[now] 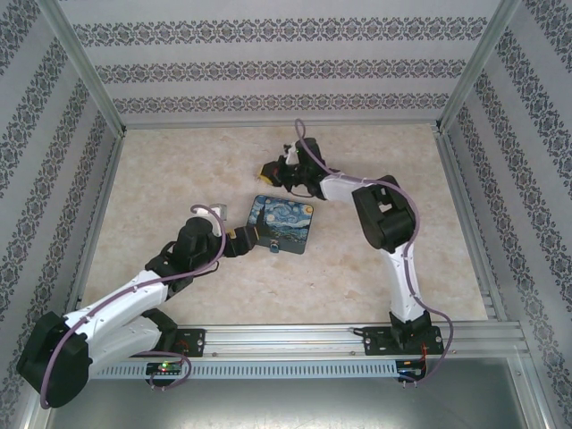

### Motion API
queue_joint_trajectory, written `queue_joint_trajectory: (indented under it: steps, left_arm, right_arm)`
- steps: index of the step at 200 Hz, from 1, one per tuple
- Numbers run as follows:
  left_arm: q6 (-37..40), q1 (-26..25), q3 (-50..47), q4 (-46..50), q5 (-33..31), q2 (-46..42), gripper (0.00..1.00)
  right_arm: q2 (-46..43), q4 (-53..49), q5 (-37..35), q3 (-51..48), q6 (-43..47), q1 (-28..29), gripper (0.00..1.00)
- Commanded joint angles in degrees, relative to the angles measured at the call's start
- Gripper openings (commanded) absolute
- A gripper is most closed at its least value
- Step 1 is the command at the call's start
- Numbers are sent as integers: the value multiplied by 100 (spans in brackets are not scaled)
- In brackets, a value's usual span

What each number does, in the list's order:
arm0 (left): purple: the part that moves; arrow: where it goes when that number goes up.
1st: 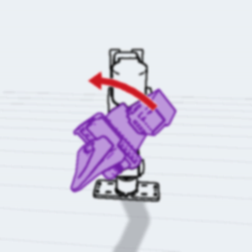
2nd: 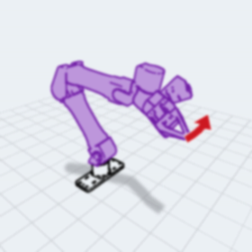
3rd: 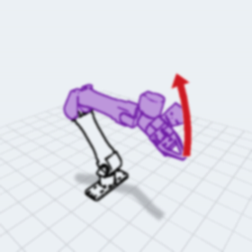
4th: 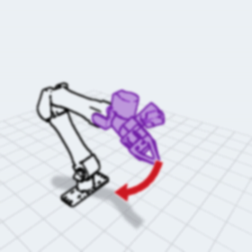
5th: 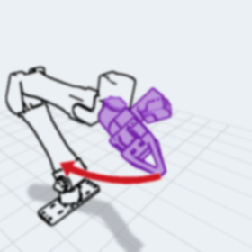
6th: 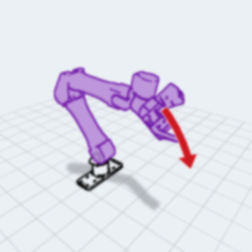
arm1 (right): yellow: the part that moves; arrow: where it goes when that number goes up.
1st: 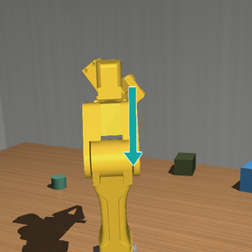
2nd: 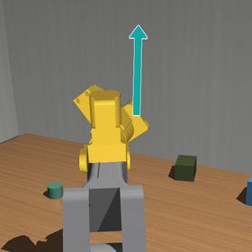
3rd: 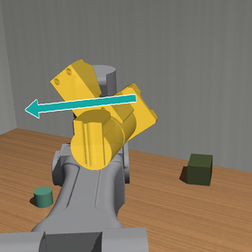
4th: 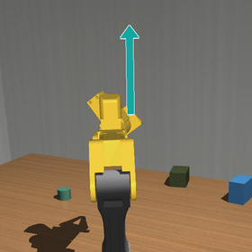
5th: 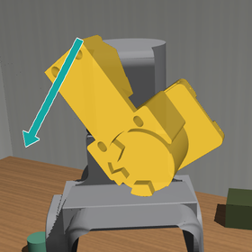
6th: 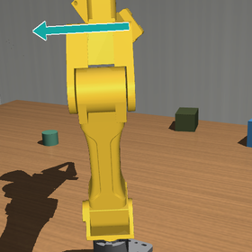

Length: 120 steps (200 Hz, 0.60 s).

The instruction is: Unlock the padlock with the key

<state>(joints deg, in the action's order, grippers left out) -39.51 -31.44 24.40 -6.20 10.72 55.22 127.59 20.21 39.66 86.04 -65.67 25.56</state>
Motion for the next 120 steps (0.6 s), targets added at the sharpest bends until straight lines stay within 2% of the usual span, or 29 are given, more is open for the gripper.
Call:
queue_joint_trajectory:
  steps: [1, 59, 120]
  left_arm:
    - [-39, -68, -149, 21, 379, -30, 87]
    - [256, -365, -155, -393, 581, 626, 87]
    - [670, -541, -143, -1052, 598, 1357, 88]
  right_arm:
    - [-707, 329, -359, -331, -52, -207, 0]
    - [-1982, 802, -727, -2003, -33, -65, 0]
    - [-2493, 1670, -1152, -3321, -340, 234, 0]
